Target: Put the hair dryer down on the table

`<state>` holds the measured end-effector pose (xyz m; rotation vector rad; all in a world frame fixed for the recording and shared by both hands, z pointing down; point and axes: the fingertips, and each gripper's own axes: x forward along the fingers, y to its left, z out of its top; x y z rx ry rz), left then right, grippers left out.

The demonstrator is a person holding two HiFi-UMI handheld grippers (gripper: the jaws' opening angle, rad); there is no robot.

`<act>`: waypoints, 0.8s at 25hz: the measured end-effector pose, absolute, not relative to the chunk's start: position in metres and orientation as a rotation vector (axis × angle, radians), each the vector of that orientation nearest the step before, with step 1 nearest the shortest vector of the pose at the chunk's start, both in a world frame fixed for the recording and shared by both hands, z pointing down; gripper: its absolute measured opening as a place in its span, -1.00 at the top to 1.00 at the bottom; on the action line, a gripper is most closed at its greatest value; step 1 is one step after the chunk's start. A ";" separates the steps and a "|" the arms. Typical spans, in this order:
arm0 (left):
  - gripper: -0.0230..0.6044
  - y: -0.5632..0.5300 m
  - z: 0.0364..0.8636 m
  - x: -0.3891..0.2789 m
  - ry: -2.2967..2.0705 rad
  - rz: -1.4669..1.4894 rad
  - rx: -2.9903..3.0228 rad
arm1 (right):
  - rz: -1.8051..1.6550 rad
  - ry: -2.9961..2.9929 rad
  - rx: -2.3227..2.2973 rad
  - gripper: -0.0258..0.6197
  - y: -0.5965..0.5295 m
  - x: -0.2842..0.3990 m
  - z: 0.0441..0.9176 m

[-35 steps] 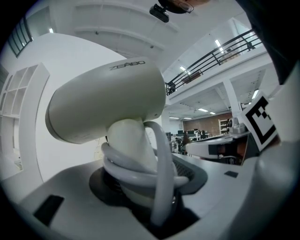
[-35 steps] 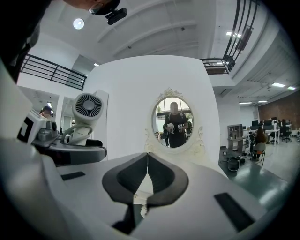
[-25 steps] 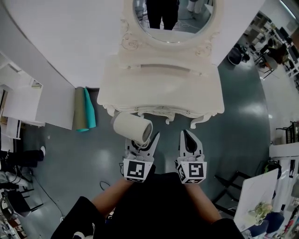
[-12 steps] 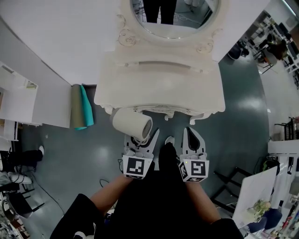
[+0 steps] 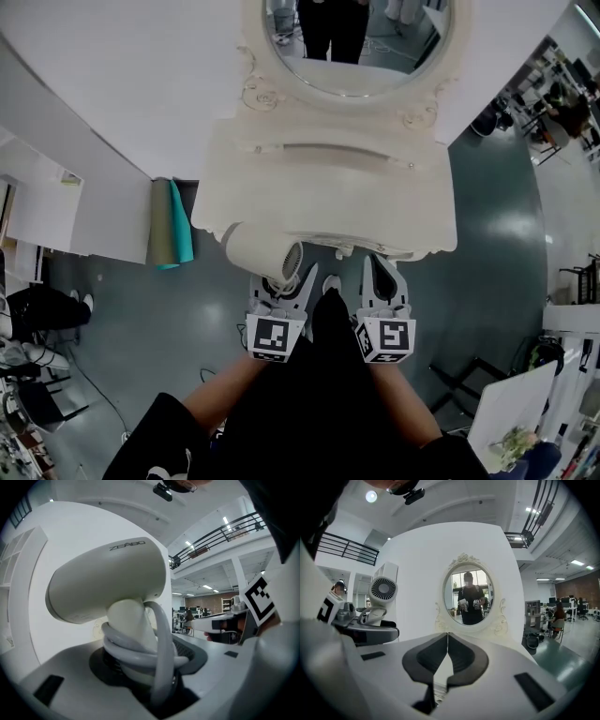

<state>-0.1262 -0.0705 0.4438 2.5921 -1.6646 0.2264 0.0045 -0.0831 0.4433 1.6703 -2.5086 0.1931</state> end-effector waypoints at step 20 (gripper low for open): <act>0.13 -0.212 0.477 -0.084 -1.670 0.391 2.512 | 0.226 -2.586 1.528 0.86 -0.236 0.014 0.457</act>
